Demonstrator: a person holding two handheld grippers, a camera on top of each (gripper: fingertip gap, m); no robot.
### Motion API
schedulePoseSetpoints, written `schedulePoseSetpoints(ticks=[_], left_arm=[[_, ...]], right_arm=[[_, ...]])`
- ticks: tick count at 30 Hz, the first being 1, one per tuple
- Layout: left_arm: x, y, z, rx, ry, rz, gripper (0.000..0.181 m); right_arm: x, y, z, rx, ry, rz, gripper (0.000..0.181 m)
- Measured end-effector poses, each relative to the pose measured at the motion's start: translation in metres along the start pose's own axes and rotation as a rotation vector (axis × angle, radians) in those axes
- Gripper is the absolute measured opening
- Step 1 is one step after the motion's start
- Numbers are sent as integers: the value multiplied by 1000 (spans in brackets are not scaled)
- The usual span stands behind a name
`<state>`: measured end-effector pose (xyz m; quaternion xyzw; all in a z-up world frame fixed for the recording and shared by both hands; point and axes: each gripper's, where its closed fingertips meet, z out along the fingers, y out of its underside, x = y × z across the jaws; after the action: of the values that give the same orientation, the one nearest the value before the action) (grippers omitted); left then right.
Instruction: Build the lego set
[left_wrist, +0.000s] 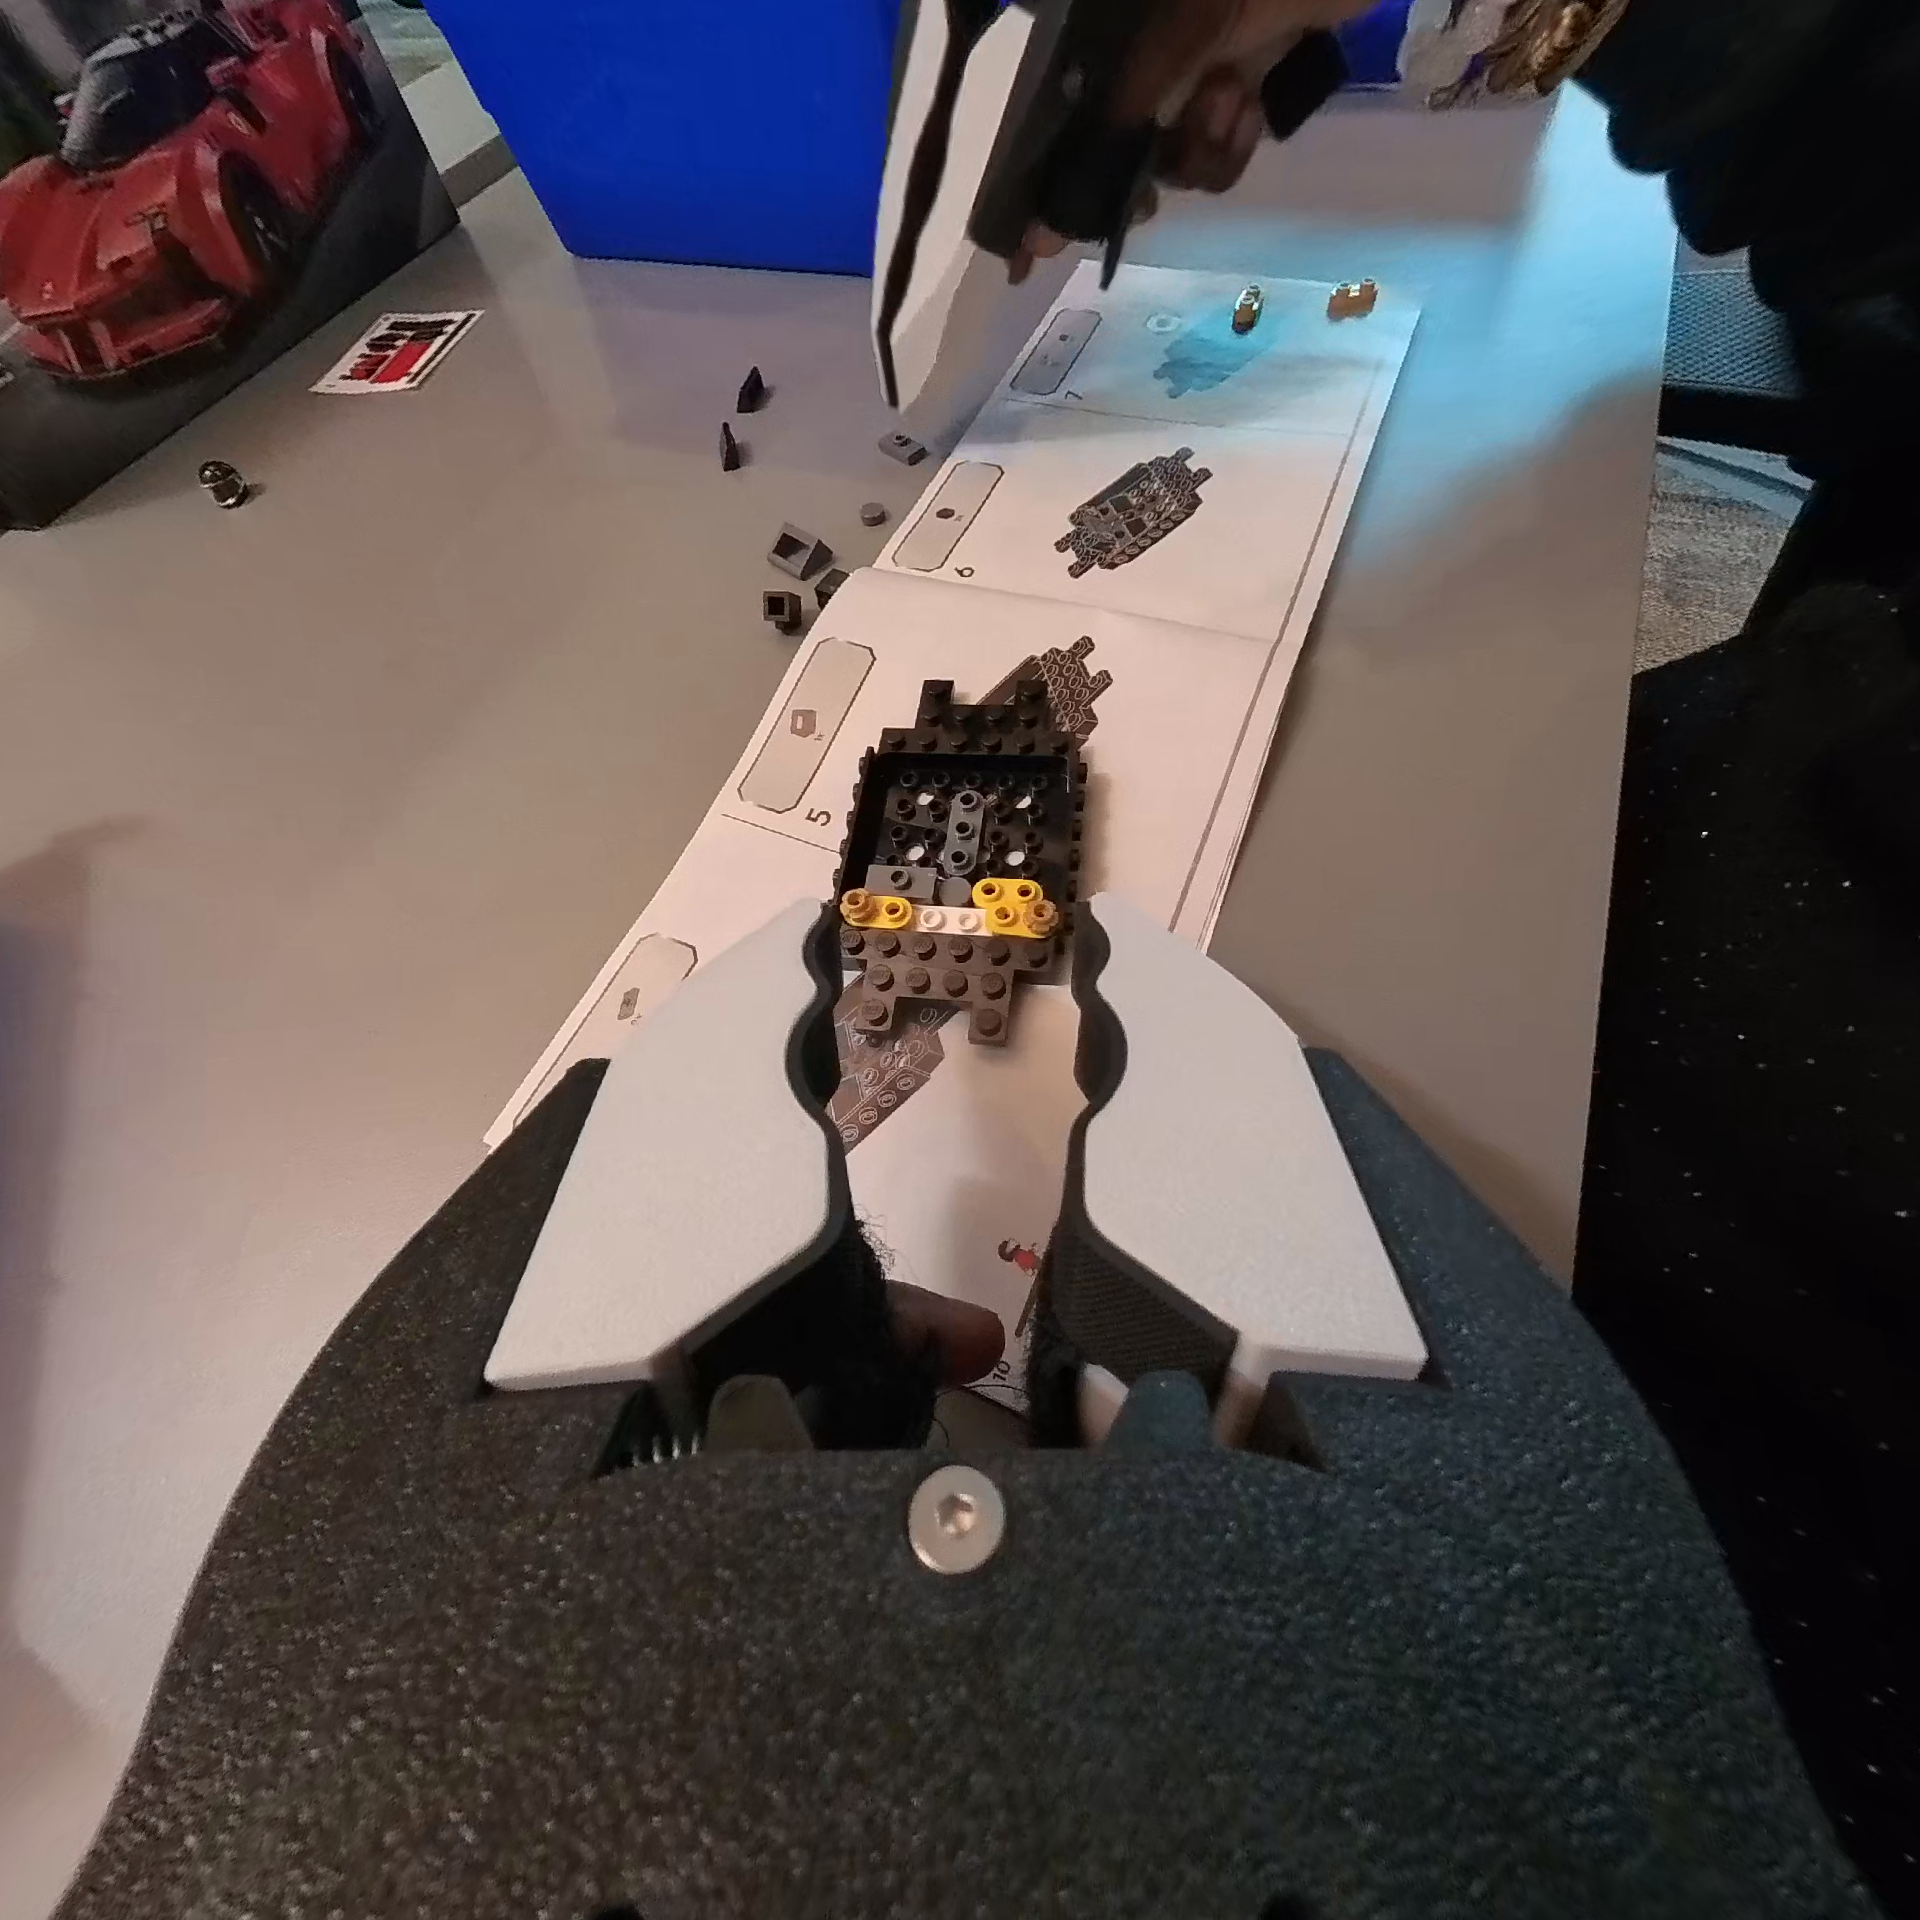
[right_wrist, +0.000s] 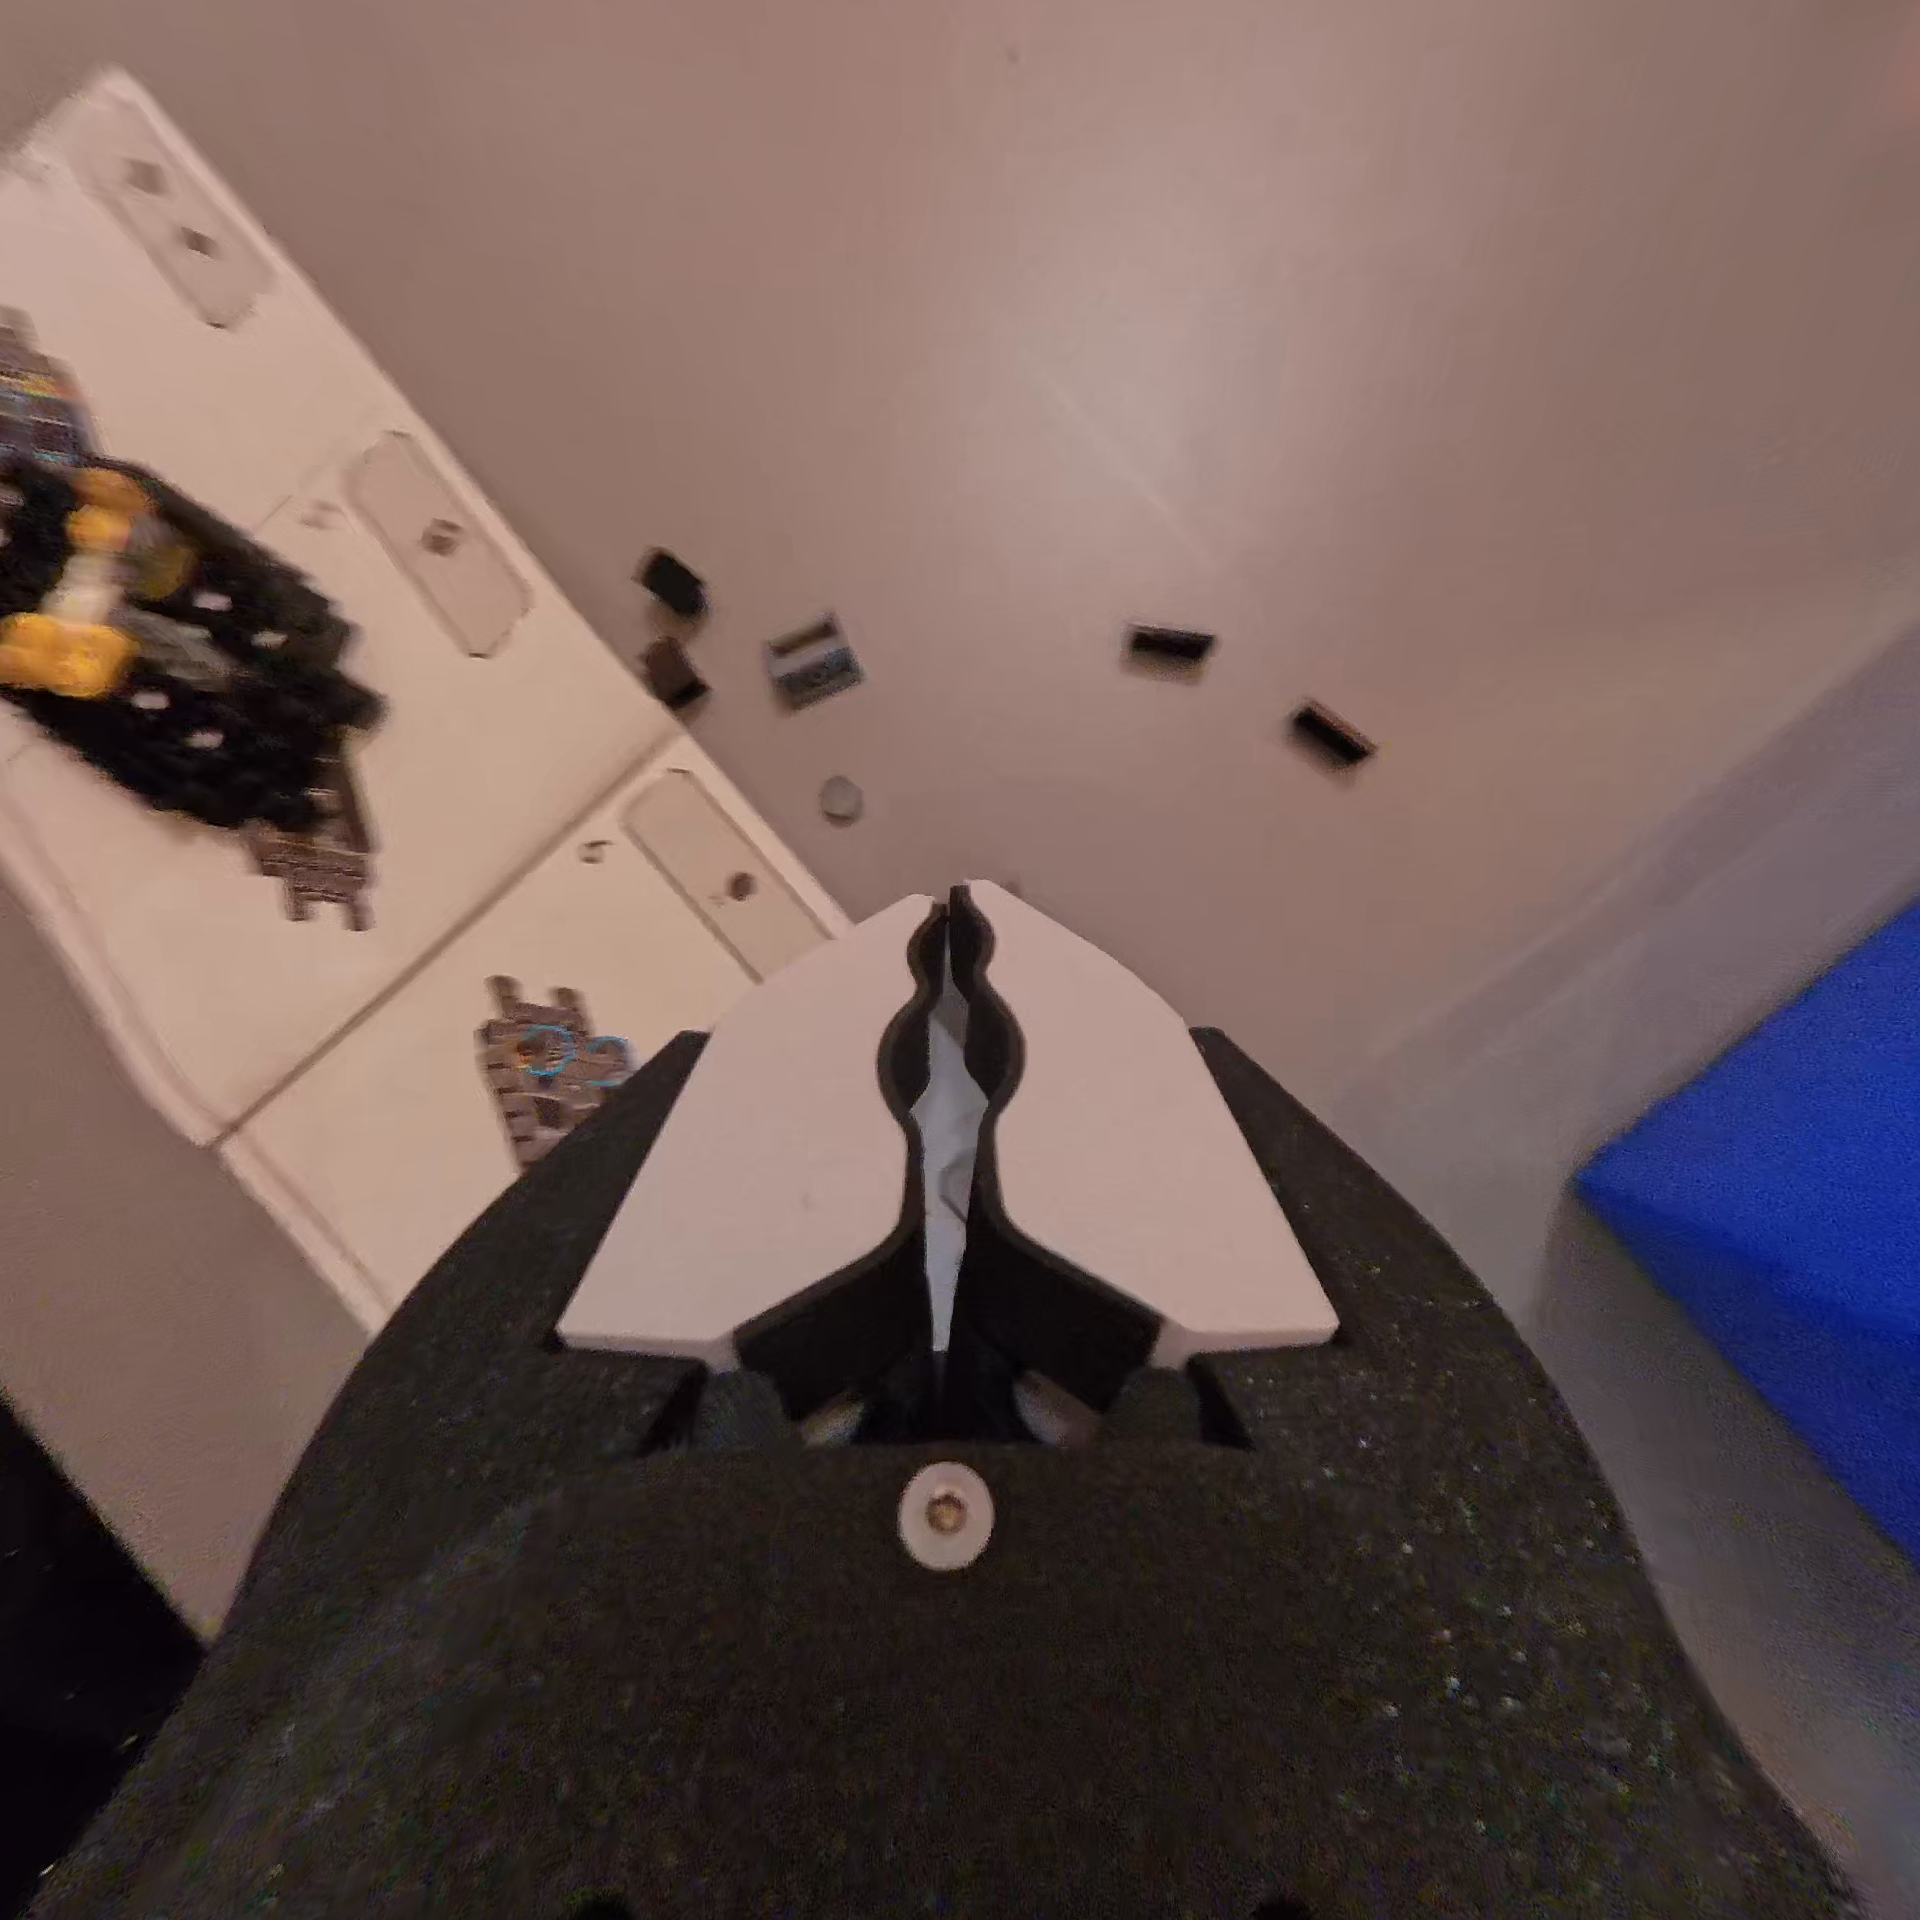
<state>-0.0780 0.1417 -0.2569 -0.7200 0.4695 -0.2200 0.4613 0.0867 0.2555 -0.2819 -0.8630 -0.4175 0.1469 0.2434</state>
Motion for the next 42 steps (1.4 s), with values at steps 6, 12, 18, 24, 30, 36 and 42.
schedulePoseSetpoints(ticks=[6,12,18,24,30,36,42], left_arm=[[1,1,-1,-1,6,8,43],[1,1,-1,1,10,3,42],[1,1,0,-6,14,-1,43],[1,0,-2,11,20,-17,43],[-1,5,-3,-20,15,-24,46],[3,16,2,-101,13,16,40],[5,23,5,-154,22,29,37]], right_arm=[[3,5,3,-47,-28,-9,34],[9,9,7,-187,-86,-137,31],[7,7,12,-218,-92,-183,16],[-2,-2,7,-180,-104,-239,16],[-96,-49,-16,-23,-313,-526,16],[-165,-45,7,-93,-452,-761,16],[-174,-37,27,-162,-446,-839,16]])
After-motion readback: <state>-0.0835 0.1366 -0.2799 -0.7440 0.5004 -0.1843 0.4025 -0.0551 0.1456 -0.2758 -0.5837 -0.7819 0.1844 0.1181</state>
